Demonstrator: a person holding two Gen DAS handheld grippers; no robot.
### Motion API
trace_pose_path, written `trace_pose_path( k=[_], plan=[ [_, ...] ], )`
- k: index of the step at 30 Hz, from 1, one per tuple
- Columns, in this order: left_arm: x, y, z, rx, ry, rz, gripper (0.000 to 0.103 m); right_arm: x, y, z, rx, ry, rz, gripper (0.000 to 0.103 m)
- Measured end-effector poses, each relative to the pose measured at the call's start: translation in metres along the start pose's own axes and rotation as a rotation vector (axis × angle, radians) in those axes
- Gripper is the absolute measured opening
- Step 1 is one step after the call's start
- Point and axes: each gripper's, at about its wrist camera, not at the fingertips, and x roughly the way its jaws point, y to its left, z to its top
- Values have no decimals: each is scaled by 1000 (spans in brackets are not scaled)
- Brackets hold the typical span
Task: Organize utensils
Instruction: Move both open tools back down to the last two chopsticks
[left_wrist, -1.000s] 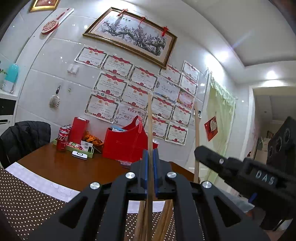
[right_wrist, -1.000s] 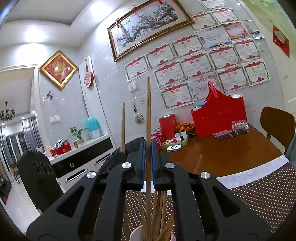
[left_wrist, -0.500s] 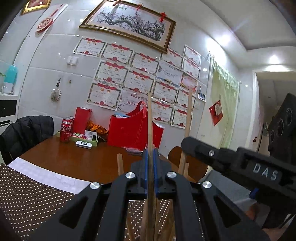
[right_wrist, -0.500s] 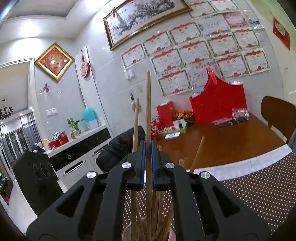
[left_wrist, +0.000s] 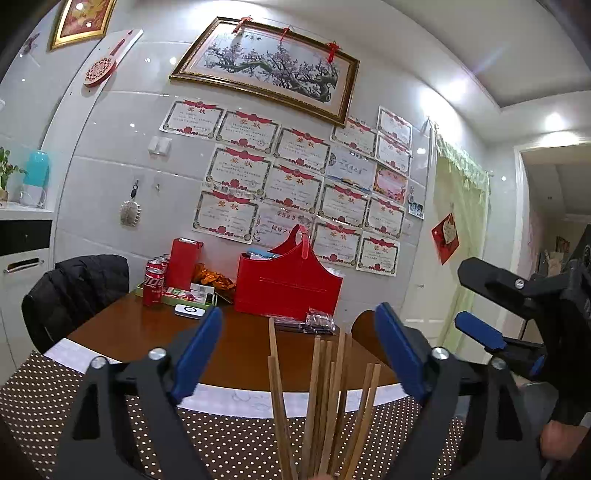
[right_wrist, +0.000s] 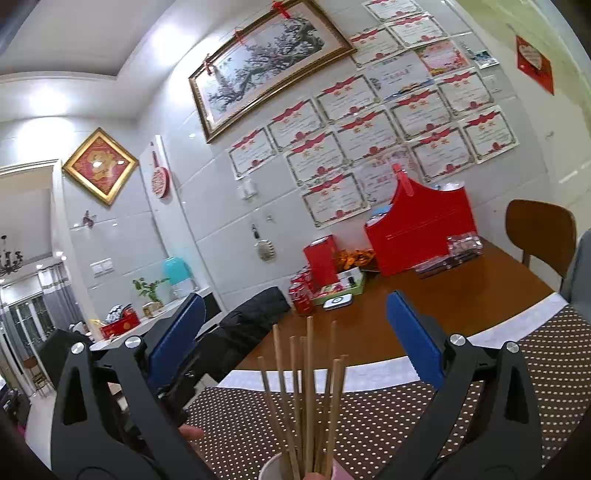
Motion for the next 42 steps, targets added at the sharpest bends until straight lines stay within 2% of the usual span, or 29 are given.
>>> trace_pose_path(
  k=[3,8,12,14,19,26,28,32,36,42],
  plan=[
    [-1,-9,8,30,50,10,89,-1,-2,4,8,3,-34,97],
    [-12,-29,21,118,93,81,89,-3,0,9,17,21,-42,97],
    [-30,-36,29,126,135,116,89,-13,8,14,0,29,-57,97],
    [-41,-38,31,144,180,122,89,-19,11,15,3,35,-64,97],
    [-72,-33,26,180,259,151,89,-39,24,8,-20,95,-94,97],
    [-113,-5,-19,150,417,187,89,-83,46,-13,-133,191,-130,97],
    [-123,3,-42,138,484,204,89,-93,43,-24,-129,227,-133,97],
    [-136,5,-73,130,564,206,89,-104,33,-48,-121,290,-133,97],
    [-146,1,-92,138,599,206,89,-106,13,-72,-76,332,-127,97],
    [-153,-8,-132,201,718,211,89,-95,-22,-104,45,396,-98,97]
  ],
)
